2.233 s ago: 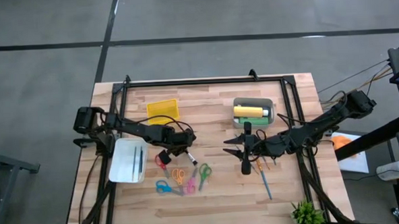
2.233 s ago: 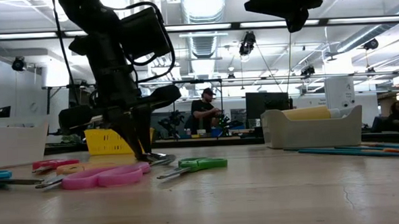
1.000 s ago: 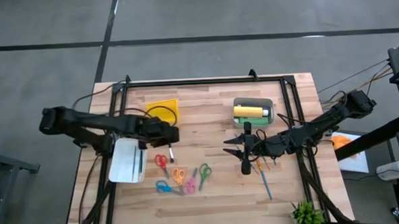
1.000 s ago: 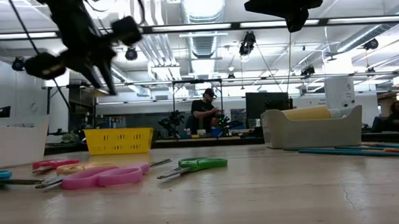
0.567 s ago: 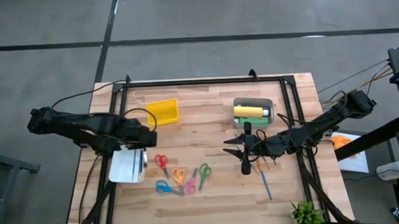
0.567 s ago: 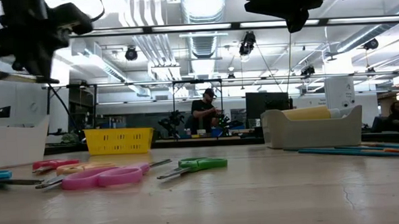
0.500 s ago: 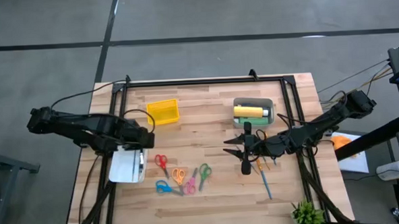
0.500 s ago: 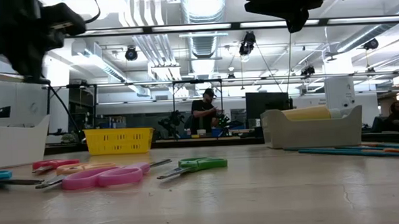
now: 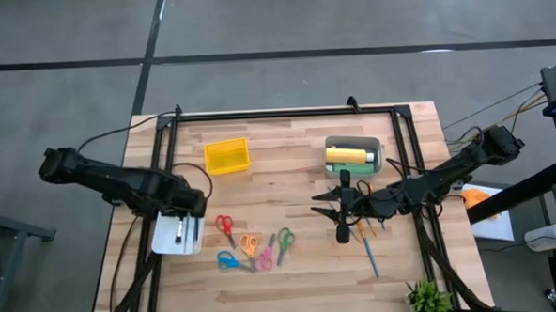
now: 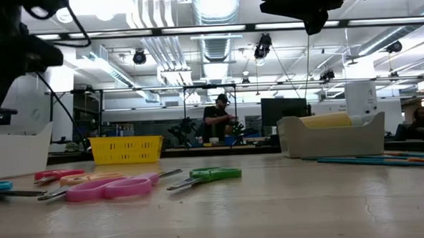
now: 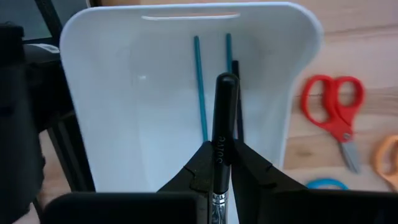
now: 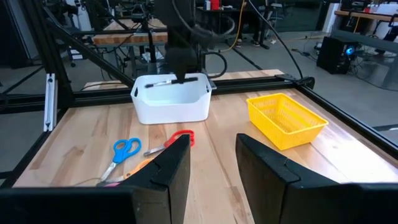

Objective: Pick & Place Paint Supplies
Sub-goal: Put the black foundation brush into the white bin

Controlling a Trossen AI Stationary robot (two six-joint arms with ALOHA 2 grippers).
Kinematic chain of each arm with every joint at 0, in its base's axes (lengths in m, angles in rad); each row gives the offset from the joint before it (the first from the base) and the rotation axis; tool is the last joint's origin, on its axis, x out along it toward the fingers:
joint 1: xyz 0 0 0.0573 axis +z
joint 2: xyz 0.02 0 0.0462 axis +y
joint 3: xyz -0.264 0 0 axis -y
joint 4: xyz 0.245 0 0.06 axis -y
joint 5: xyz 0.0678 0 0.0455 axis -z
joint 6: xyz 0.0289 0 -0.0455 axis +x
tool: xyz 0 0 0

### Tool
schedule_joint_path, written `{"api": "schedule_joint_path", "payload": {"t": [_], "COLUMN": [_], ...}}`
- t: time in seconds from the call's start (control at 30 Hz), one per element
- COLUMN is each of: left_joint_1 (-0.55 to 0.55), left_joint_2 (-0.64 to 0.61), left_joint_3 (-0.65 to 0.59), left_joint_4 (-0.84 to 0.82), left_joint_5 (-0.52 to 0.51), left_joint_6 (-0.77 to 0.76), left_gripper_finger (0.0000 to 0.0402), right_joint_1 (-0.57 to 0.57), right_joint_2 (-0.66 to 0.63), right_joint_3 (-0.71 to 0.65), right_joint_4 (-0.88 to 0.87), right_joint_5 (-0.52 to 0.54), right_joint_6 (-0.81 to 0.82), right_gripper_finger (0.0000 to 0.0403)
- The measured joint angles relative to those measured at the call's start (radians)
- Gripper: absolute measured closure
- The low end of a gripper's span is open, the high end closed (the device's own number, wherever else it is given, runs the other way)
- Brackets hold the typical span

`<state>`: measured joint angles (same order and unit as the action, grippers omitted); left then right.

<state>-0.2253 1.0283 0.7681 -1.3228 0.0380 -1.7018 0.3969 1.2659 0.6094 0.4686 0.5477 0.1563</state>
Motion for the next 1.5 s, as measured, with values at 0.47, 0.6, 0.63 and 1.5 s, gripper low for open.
{"api": "schedule_joint_path", "payload": {"t": [0.47,0.6,0.63,1.5], "left_joint_1": [-0.003,-0.003,-0.003,-0.011], "left_joint_2": [0.070,0.097,0.105,0.309], "left_joint_3": [-0.061,-0.066,-0.066,-0.071], "left_joint_4": [0.107,0.123,0.130,0.225], "left_joint_5": [-0.007,-0.012,-0.016,-0.011], "left_joint_6": [0.027,0.013,-0.008,-0.130], "left_gripper_finger": [0.0368,0.0368,0.0368,0.0368], "right_joint_1": [0.000,0.000,0.000,0.000], "right_joint_2": [0.000,0.000,0.000,0.000], "right_joint_3": [0.000,0.000,0.000,-0.001], "right_joint_4": [-0.001,-0.001,0.000,-0.001], "right_joint_5": [0.000,0.000,0.000,0.000], "right_joint_6": [0.000,0.000,0.000,0.000], "right_gripper_finger": [0.0274,0.0274,0.0274,0.0274]}}
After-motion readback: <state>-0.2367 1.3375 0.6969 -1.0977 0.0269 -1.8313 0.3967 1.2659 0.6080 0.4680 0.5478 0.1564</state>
